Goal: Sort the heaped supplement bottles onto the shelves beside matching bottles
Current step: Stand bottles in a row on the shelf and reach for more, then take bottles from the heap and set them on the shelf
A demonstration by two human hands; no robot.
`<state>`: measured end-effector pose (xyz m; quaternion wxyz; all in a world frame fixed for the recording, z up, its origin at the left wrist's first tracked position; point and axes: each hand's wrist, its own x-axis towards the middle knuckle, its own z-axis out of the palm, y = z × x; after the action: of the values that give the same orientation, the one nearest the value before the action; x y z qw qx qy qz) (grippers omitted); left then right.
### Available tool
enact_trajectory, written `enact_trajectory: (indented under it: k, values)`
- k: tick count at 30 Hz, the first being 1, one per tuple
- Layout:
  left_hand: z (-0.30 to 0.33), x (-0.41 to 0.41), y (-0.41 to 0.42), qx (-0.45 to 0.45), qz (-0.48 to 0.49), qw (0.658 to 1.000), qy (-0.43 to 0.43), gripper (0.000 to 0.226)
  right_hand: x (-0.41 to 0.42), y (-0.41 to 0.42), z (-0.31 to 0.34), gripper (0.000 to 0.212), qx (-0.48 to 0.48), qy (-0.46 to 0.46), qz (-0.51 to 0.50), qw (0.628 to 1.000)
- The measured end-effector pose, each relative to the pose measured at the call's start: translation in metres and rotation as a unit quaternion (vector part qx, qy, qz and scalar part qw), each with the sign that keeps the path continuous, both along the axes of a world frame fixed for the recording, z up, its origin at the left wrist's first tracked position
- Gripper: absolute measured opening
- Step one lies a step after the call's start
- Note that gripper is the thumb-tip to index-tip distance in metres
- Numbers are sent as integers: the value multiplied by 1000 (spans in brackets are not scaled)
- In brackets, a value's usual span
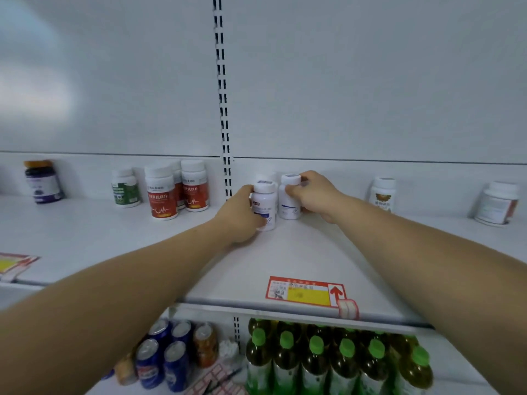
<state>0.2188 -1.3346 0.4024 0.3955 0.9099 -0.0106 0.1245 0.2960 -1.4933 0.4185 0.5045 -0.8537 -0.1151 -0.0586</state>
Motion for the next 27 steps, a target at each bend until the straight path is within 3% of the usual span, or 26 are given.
enact_trajectory:
  k: [8,12,17,22,27]
  values:
    - [-1,11,-3,2,16,1000,15,66,12,0,-6,43,-10,-6,-10,1000]
    - [4,8,-1,-12,9,999,39,74,4,-3,2,44,-75,-15,-28,997]
    - [21,-22,23,15,-2,998,66,81,-26,9,38,61,-130,-76,-37,988]
    - [42,-91,81,143,23,989,42,65,-74,70,66,64,-194,-120,31,973]
    - [48,-189,179,184,79,978,53,62,-142,193,70,64,-222,-153,118,956]
